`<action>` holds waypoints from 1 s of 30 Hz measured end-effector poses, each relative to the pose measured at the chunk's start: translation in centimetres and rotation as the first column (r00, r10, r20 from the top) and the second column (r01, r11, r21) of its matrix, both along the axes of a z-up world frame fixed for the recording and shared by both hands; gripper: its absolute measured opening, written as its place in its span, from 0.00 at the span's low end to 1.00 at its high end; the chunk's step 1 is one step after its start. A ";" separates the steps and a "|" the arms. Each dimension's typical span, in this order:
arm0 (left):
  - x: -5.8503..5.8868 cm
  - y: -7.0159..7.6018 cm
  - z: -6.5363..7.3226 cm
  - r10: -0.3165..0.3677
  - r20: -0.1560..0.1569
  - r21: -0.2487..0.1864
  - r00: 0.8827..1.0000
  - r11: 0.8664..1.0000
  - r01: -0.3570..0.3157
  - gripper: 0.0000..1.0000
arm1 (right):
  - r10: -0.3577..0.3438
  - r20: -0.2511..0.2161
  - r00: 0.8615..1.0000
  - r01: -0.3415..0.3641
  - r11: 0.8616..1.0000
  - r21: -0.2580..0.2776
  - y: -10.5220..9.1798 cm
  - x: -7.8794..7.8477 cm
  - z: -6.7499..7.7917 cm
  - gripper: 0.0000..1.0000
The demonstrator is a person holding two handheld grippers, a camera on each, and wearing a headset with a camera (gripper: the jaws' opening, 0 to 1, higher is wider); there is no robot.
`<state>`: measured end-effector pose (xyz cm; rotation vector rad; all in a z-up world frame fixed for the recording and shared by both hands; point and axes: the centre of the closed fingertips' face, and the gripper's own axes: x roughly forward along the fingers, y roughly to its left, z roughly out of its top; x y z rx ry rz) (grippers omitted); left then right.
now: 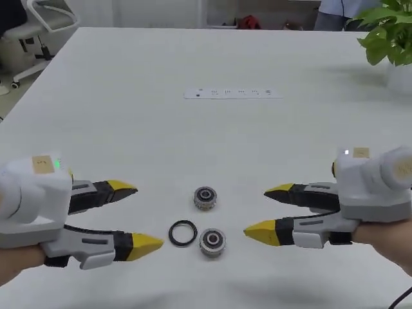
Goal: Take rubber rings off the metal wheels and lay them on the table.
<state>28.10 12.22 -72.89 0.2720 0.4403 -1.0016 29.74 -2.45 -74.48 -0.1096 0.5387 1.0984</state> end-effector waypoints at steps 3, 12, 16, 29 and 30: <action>0.1 0.3 0.1 0.012 -0.002 -0.006 1.000 1.000 -0.012 0.62 | -0.009 -0.004 1.000 0.009 1.000 -0.003 -0.5 -0.2 -0.3 0.57; -0.2 0.3 0.2 0.019 -0.003 -0.008 1.000 1.000 -0.019 0.62 | -0.039 -0.016 0.999 0.039 0.999 0.007 -1.6 -0.5 -0.5 0.57; -0.3 0.4 0.1 0.020 -0.005 -0.006 1.000 1.000 -0.020 0.62 | -0.051 -0.018 0.999 0.051 0.999 0.015 -1.9 -0.6 -0.5 0.57; -0.5 0.7 0.3 0.036 0.001 -0.010 0.999 0.999 -0.036 0.62 | -0.054 -0.008 0.999 0.054 0.998 0.011 -2.2 -1.0 -0.3 0.57; -0.5 0.7 0.3 0.036 0.001 -0.010 0.999 0.999 -0.036 0.62 | -0.054 -0.008 0.998 0.055 0.998 0.012 -2.2 -1.0 -0.2 0.57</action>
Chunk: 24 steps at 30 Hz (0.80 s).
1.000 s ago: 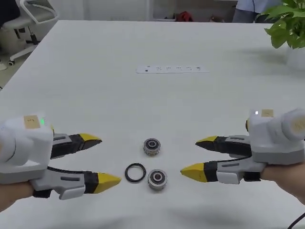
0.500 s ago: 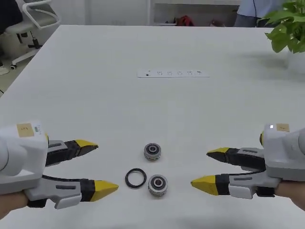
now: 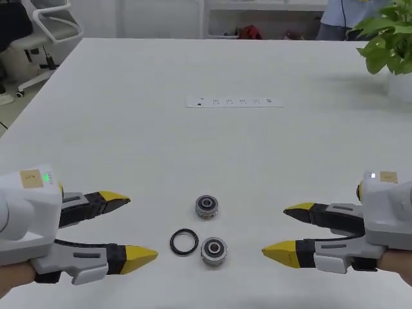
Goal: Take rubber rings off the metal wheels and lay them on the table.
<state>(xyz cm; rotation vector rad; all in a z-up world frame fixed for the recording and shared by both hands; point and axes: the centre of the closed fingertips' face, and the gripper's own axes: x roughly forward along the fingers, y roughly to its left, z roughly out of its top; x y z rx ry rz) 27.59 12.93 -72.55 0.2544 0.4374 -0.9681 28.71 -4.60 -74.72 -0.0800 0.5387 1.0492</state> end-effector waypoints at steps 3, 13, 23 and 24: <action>0.0 0.1 0.0 0.002 0.002 0.000 1.000 1.000 -0.002 0.62 | 0.000 0.001 1.000 0.000 1.000 0.000 0.0 0.0 0.0 0.57; -0.1 0.4 0.2 0.012 0.006 -0.001 1.000 1.000 -0.012 0.62 | -0.005 0.001 1.000 0.005 1.000 0.002 -0.1 0.0 0.0 0.57; -0.2 0.4 0.3 0.017 0.010 -0.004 1.000 1.000 -0.017 0.62 | -0.009 0.001 1.000 0.009 1.000 0.005 -0.2 -0.1 0.1 0.57; -0.2 0.5 0.3 0.017 0.010 -0.003 1.000 1.000 -0.017 0.62 | -0.010 0.002 1.000 0.010 1.000 0.006 -0.2 -0.1 0.2 0.57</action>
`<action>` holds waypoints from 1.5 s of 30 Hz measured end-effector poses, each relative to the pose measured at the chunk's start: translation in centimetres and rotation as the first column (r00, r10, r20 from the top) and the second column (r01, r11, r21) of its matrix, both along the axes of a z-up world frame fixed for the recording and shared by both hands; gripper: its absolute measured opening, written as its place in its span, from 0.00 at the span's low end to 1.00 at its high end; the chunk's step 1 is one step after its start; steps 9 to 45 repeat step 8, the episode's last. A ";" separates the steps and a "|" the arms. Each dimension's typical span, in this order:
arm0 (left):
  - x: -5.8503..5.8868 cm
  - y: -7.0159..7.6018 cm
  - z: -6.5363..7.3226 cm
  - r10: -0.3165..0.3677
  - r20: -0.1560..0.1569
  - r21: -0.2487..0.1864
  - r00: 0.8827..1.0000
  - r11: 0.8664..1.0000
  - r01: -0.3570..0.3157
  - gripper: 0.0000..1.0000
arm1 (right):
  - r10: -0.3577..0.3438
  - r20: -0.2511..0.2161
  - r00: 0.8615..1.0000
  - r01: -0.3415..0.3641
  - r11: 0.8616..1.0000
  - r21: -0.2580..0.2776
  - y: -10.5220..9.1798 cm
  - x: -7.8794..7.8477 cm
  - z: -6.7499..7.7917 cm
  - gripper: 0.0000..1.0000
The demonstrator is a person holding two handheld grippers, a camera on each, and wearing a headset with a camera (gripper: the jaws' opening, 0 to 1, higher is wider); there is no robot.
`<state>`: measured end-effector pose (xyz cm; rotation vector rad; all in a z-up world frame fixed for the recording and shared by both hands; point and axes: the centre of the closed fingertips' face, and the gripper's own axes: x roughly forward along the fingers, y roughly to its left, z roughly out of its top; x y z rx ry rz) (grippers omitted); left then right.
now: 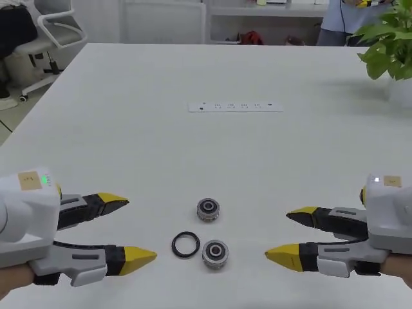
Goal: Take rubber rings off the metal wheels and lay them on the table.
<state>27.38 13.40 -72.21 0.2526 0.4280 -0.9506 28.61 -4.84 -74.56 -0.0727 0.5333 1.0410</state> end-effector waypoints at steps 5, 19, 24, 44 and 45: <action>-0.1 0.1 0.1 0.002 0.002 0.001 1.000 1.000 -0.002 0.62 | -0.002 0.002 1.000 0.002 1.000 0.001 0.0 0.0 0.1 0.57; -0.1 0.1 0.1 0.002 0.002 0.001 1.000 1.000 -0.002 0.62 | 0.000 0.002 1.000 0.000 1.000 -0.001 0.0 -0.1 0.1 0.57; -0.1 0.1 0.1 0.002 0.002 0.001 1.000 1.000 -0.002 0.62 | 0.000 0.002 1.000 0.000 1.000 -0.001 0.0 -0.1 0.1 0.57; -0.1 0.1 0.1 0.002 0.002 0.001 1.000 1.000 -0.002 0.62 | 0.000 0.002 1.000 0.000 1.000 -0.001 0.0 -0.1 0.1 0.57; -0.1 0.1 0.1 0.002 0.002 0.001 1.000 1.000 -0.002 0.62 | 0.000 0.002 1.000 0.000 1.000 -0.001 0.0 -0.1 0.1 0.57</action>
